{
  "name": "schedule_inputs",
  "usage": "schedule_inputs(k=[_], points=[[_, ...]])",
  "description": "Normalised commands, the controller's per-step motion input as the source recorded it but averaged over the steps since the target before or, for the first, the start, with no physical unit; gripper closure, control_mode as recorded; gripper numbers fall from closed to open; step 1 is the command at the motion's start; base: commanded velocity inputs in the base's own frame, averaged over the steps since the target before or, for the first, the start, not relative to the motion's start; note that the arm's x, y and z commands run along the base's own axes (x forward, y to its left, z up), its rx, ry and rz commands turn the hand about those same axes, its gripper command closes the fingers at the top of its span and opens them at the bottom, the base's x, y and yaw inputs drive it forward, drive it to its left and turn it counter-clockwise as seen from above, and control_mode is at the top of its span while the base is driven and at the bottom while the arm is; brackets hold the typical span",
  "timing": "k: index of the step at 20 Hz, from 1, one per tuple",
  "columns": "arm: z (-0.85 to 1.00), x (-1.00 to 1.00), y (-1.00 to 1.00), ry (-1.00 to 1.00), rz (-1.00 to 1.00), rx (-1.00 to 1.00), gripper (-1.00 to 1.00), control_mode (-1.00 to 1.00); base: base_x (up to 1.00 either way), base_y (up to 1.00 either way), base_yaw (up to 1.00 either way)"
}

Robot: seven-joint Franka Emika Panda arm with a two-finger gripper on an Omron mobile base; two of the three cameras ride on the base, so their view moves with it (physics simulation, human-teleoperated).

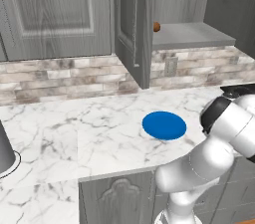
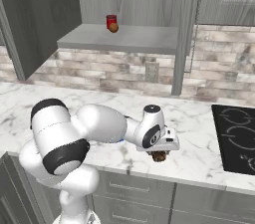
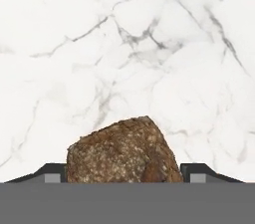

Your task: Pick the avocado and bread from the counter and place them on the plate. Then pick the jam from the cabinet and place it next to the plate. Lastly close the cabinet door.

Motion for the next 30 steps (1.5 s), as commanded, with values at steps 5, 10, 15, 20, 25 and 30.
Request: schedule_inputs(k=[5,10,15,20,25,30], points=[[0.16,0.03,0.00,-0.01,-0.01,0.02,1.00,-1.00,0.00,0.00,0.00],[0.81,0.00,0.05,-0.11,-0.01,0.05,1.00,-1.00,0.00,0.00,0.00],[0.72,0.06,0.43,-0.18,0.00,0.03,1.00,-1.00,0.00,0.00,0.00],[0.28,0.30,0.78,-0.20,0.00,0.00,1.00,-1.00,0.00,0.00,0.00],[0.13,0.54,0.95,-0.18,0.00,0.00,1.00,-1.00,0.00,0.00,0.00],[0.03,0.68,0.99,-0.12,0.00,0.00,1.00,-1.00,0.00,0.00,0.00]])
